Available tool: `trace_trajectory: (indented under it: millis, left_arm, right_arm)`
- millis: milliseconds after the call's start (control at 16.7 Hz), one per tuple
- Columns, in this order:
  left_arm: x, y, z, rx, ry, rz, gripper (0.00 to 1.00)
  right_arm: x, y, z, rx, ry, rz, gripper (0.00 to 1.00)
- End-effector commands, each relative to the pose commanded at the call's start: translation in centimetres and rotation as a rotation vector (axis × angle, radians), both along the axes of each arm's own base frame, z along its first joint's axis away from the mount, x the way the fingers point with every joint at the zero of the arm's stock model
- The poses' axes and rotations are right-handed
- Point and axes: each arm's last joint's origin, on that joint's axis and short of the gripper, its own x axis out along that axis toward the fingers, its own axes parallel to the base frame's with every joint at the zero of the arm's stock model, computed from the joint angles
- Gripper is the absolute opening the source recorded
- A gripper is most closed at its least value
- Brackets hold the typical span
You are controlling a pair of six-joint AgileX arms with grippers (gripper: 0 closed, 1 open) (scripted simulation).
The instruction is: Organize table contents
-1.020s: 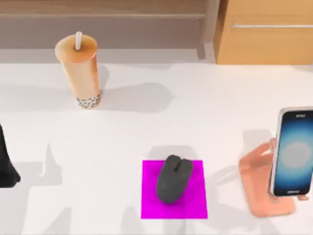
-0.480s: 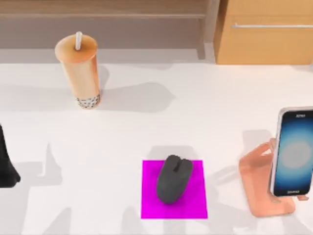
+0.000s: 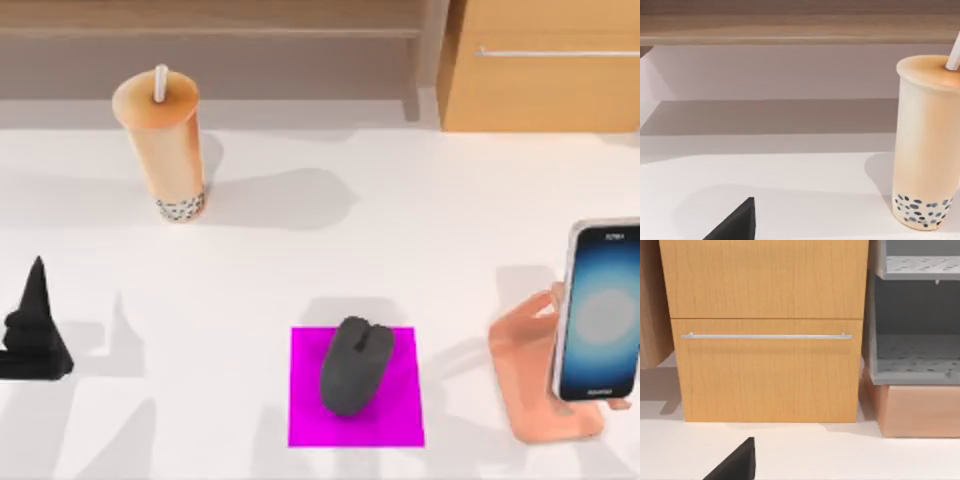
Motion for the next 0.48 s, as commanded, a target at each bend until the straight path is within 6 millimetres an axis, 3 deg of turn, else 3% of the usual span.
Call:
trace_trajectory:
  millis: [480]
  left_arm:
    - [4.3,-4.3,-2.4,0.068,0.221,-0.087,1.00]
  right_arm:
    - [0.0,0.0,0.0,0.000,0.000,0.000,1.00]
